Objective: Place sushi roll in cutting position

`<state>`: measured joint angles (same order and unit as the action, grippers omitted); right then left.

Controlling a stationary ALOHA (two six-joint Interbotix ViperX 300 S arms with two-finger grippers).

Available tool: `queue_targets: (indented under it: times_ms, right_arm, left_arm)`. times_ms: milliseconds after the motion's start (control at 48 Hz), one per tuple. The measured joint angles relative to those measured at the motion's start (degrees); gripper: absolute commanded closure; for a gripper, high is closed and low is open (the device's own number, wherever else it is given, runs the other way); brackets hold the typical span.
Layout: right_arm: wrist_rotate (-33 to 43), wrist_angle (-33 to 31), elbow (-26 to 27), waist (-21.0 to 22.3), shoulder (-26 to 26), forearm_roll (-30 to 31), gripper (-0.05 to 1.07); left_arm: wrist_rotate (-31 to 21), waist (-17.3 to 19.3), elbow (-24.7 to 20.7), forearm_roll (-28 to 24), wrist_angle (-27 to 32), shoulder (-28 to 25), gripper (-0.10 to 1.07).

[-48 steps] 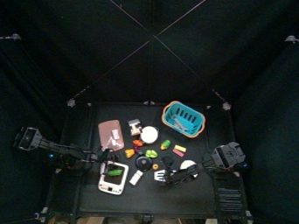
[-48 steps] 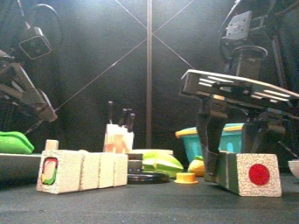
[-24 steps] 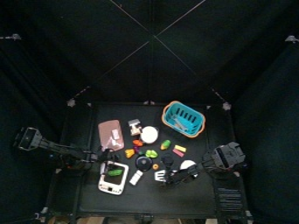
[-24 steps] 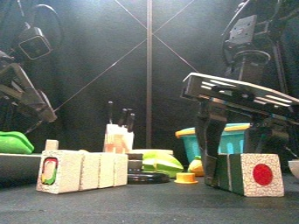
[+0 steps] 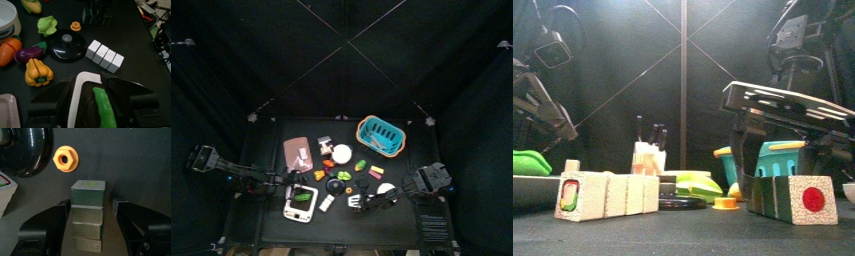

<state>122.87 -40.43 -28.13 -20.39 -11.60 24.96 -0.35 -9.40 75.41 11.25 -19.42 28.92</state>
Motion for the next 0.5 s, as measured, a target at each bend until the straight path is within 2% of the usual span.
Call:
queue_targets:
  times_ms: [229,500]
  right_arm:
    - [-0.26,-2.20,0.00,0.00,0.70,1.32,0.07]
    - [-0.35,-4.13,-0.44,0.00,3.87,3.52,0.07]
  left_arm:
    - [0.00,0.00,0.00,0.00,0.00,-0.09,0.14]
    - [0.09,0.00,0.00,0.00,0.00,-0.09,0.14]
